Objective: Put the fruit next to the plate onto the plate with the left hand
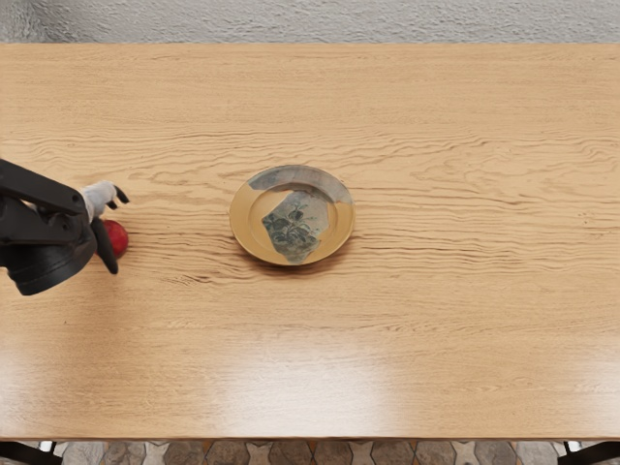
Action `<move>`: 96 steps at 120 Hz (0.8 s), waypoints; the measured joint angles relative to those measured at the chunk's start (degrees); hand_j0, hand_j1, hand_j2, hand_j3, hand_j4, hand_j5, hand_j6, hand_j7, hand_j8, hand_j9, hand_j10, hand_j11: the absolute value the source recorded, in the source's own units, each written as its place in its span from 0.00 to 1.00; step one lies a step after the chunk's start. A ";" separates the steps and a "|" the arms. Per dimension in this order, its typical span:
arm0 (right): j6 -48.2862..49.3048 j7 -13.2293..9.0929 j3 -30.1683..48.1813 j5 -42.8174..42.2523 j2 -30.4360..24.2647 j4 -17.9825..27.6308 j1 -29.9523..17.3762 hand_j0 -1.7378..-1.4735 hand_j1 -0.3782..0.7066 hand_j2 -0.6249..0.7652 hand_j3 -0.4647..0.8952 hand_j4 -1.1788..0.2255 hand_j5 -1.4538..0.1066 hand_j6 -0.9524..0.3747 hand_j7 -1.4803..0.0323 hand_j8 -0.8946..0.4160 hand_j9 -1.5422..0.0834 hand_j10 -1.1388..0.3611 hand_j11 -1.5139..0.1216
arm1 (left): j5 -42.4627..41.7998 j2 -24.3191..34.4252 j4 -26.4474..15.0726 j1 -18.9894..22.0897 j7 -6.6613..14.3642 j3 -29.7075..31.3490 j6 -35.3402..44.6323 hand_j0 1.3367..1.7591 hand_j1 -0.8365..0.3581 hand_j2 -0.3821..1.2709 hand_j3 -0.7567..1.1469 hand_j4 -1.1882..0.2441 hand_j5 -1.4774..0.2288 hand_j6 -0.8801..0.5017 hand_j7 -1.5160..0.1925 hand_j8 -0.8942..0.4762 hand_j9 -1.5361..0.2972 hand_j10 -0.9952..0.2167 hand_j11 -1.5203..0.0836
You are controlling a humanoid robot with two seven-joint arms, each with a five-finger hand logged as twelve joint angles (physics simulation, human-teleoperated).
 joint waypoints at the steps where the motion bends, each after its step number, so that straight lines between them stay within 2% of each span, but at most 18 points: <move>1: 0.00 0.00 0.00 0.00 0.00 0.00 0.00 0.30 0.03 0.45 0.34 0.84 0.93 0.72 0.98 0.68 0.95 0.76 0.93 | 0.00 -0.02 0.01 0.04 0.00 0.00 0.13 0.76 0.75 0.26 0.40 0.66 0.68 0.46 0.71 0.48 0.67 0.62 0.75; 48: 0.01 0.00 -0.01 0.00 0.00 -0.01 0.00 0.30 0.03 0.45 0.34 0.84 0.93 0.72 0.98 0.68 0.95 0.76 0.93 | 0.19 -0.18 1.58 2.63 0.00 -0.32 1.71 0.76 0.64 0.27 0.40 0.58 0.59 0.38 0.62 0.39 0.59 0.53 0.66; 96: -0.01 0.00 0.00 0.00 0.00 -0.01 0.00 0.30 0.03 0.45 0.34 0.84 0.93 0.72 0.98 0.68 0.95 0.76 0.93 | 0.43 -0.22 3.23 3.95 0.00 -0.69 1.72 0.76 0.58 0.26 0.40 0.53 0.54 0.33 0.56 0.34 0.53 0.47 0.60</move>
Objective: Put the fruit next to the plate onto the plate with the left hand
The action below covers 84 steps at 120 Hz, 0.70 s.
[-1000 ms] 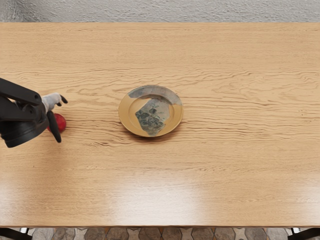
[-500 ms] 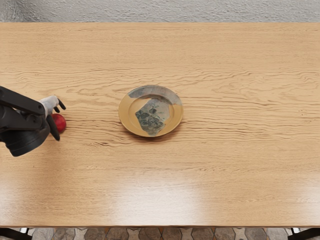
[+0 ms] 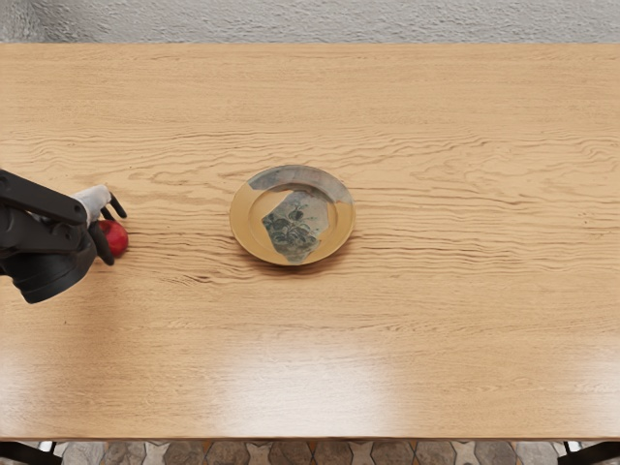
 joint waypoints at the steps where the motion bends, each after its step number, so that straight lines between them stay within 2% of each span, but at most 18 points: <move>1: 0.00 0.00 0.00 0.00 0.00 0.00 0.00 0.30 0.03 0.45 0.34 0.84 0.93 0.72 0.98 0.68 0.95 0.76 0.93 | 0.00 0.00 0.01 0.01 0.00 0.00 0.00 0.76 0.58 0.26 0.40 0.53 0.53 0.33 0.56 0.34 0.53 0.47 0.60; 40: 0.01 0.00 0.00 0.00 0.00 0.00 0.00 0.30 0.03 0.45 0.34 0.84 0.93 0.72 0.98 0.68 0.95 0.76 0.93 | -0.01 -0.70 0.67 1.14 0.01 -0.21 0.03 0.76 0.50 0.28 0.40 0.47 0.47 0.28 0.49 0.28 0.47 0.40 0.53; 84: 0.00 0.00 0.00 0.00 0.00 -0.01 0.00 0.30 0.03 0.45 0.34 0.84 0.93 0.72 0.98 0.68 0.95 0.76 0.93 | -0.21 -0.12 1.03 0.81 -0.06 -2.32 0.01 0.76 0.48 0.32 0.40 0.43 0.42 0.31 0.44 0.32 0.42 0.35 0.47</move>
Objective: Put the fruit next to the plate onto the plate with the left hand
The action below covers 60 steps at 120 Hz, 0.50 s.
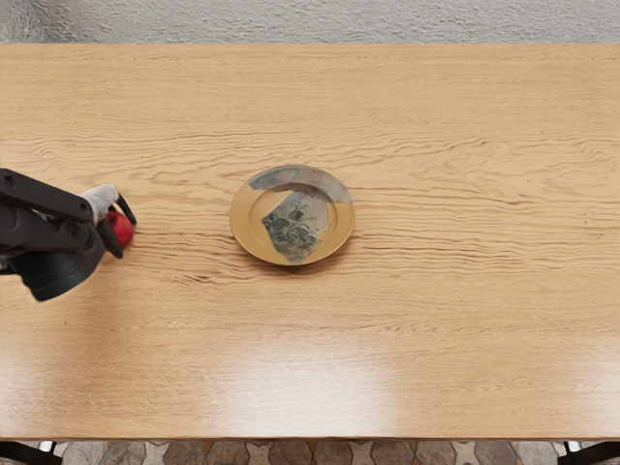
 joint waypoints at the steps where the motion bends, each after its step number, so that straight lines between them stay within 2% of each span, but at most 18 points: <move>1: 0.00 0.00 0.00 0.00 0.00 0.00 0.00 0.30 0.03 0.45 0.34 0.84 0.93 0.72 0.98 0.68 0.95 0.76 0.93 | 0.01 0.01 0.00 -0.04 0.00 -0.12 0.00 0.76 0.48 0.32 0.40 0.43 0.42 0.31 0.44 0.32 0.42 0.34 0.47; 20: 0.02 0.00 -0.01 0.00 0.00 -0.01 0.00 0.30 0.03 0.45 0.34 0.84 0.93 0.72 0.98 0.68 0.95 0.76 0.93 | -0.02 0.12 0.01 -0.89 -0.02 -1.96 0.01 0.76 0.47 0.33 0.40 0.42 0.42 0.31 0.44 0.31 0.42 0.34 0.47; 37: 0.00 0.00 -0.01 0.00 0.00 0.00 0.00 0.30 0.03 0.45 0.34 0.84 0.93 0.72 0.98 0.68 0.95 0.76 0.93 | -0.16 -0.53 0.01 -3.35 -0.03 -2.54 0.01 0.76 0.47 0.34 0.40 0.42 0.42 0.30 0.44 0.31 0.42 0.34 0.47; 60: 0.01 0.00 0.00 0.00 0.00 0.02 0.00 0.30 0.03 0.45 0.34 0.84 0.93 0.72 0.98 0.68 0.95 0.76 0.93 | -2.09 -4.95 0.01 -6.18 -0.05 -2.61 -0.01 0.76 0.47 0.36 0.40 0.43 0.42 0.30 0.44 0.31 0.42 0.35 0.47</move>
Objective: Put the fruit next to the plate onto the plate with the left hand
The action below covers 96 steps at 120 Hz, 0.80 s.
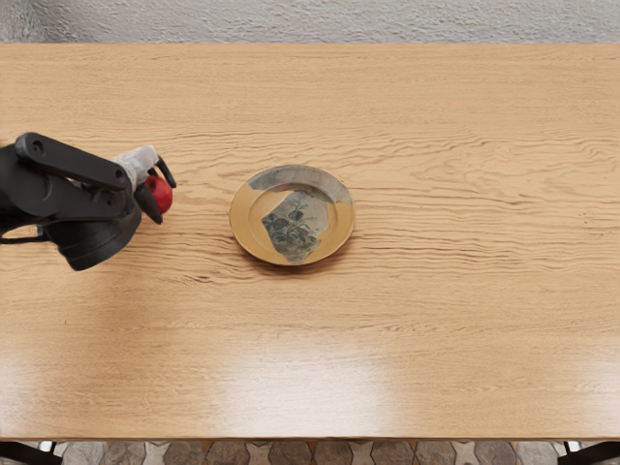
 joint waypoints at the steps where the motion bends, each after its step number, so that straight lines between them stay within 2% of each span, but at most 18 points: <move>1: 0.00 0.00 0.00 0.00 0.00 0.00 0.00 0.30 0.03 0.45 0.34 0.84 0.93 0.72 0.98 0.68 0.95 0.76 0.93 | -0.20 -0.25 0.00 -0.18 0.01 0.01 0.01 0.76 0.47 0.37 0.40 0.43 0.42 0.30 0.44 0.31 0.42 0.35 0.47; 57: 0.00 0.00 -0.01 0.00 0.00 -0.01 0.00 0.30 0.03 0.45 0.34 0.84 0.93 0.72 0.98 0.68 0.95 0.76 0.93 | -9.89 -14.72 -0.06 -7.85 0.03 -0.44 0.00 0.76 0.48 0.35 0.40 0.44 0.42 0.30 0.45 0.31 0.43 0.35 0.48; 87: 0.00 0.00 -0.01 0.00 0.00 -0.02 0.00 0.30 0.03 0.45 0.34 0.84 0.93 0.72 0.98 0.68 0.95 0.76 0.93 | -12.65 -15.06 -0.10 -8.08 0.03 -5.43 -0.01 0.76 0.48 0.37 0.40 0.45 0.43 0.30 0.46 0.31 0.44 0.36 0.49; 96: 0.01 0.00 -0.01 0.00 0.00 -0.01 0.00 0.30 0.03 0.45 0.34 0.84 0.93 0.72 0.98 0.68 0.95 0.76 0.93 | -12.55 -15.06 0.07 -7.98 -0.02 -6.65 0.00 0.76 0.56 0.33 0.40 0.52 0.51 0.35 0.53 0.36 0.51 0.44 0.57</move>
